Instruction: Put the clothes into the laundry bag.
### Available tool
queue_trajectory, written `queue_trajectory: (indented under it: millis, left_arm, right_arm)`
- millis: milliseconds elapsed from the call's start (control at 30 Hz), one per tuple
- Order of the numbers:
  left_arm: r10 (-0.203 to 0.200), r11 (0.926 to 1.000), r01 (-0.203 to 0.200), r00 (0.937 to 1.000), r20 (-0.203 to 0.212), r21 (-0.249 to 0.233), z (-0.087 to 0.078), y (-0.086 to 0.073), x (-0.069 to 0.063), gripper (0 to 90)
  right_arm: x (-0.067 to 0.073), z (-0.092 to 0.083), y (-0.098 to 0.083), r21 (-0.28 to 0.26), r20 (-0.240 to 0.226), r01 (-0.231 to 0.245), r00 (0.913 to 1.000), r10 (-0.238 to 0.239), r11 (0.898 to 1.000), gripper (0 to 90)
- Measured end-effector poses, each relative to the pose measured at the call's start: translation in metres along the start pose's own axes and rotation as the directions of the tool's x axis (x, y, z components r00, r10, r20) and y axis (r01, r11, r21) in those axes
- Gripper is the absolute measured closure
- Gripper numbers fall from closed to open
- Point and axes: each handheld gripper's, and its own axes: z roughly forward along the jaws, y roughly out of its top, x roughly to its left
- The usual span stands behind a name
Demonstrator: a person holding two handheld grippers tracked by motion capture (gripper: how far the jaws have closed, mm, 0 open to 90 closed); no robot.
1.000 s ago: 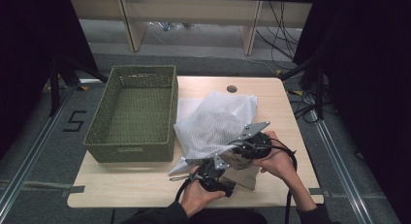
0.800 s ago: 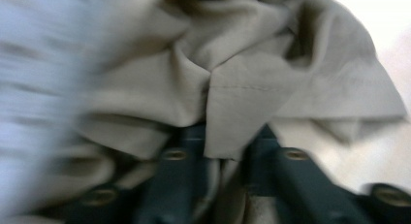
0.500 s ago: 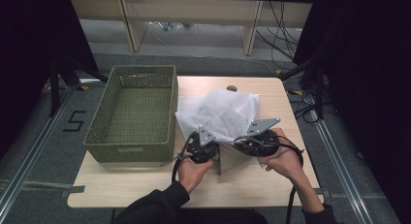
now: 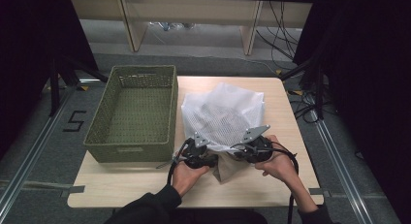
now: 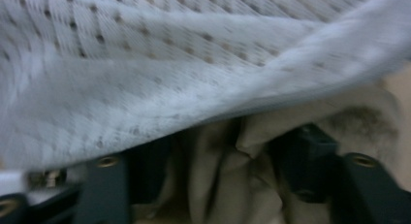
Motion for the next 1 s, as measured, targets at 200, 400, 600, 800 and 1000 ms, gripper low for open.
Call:
queue_trajectory:
  millis: [200, 400, 600, 800, 1000]
  left_arm:
    - [0.030, 0.9970, -0.035, 0.9971, 0.071, 0.069, -0.004, -0.022, -0.027, 15.6]
    - [0.054, 0.9968, -0.057, 0.9977, 0.040, 0.057, 0.024, -0.017, -0.035, 23.3]
    - [0.056, 0.9972, -0.054, 0.9978, 0.036, -0.052, 0.030, 0.001, -0.026, 82.9]
    - [0.003, 0.9821, -0.006, 0.9999, -0.016, -0.188, 0.023, 0.033, -0.021, 83.7]
    - [-0.063, 0.9918, 0.062, 0.9980, -0.010, -0.112, 0.056, 0.014, -0.006, 69.9]
  right_arm:
    - [0.001, 0.001, 0.003, 0.000, 0.003, 0.013, 0.9999, -0.013, 1.000, 90.0]
    - [0.001, 0.000, 0.003, -0.004, 0.009, 0.015, 0.9999, -0.015, 1.000, 90.0]
    - [0.002, -0.007, 0.003, -0.006, 0.000, 0.014, 0.9999, -0.014, 1.000, 90.0]
    - [0.003, -0.023, 0.007, -0.049, -0.004, 0.035, 0.9994, -0.036, 0.998, 90.0]
    - [-0.001, -0.010, -0.003, -0.004, 0.000, 0.002, 1.0000, -0.002, 1.000, 90.0]
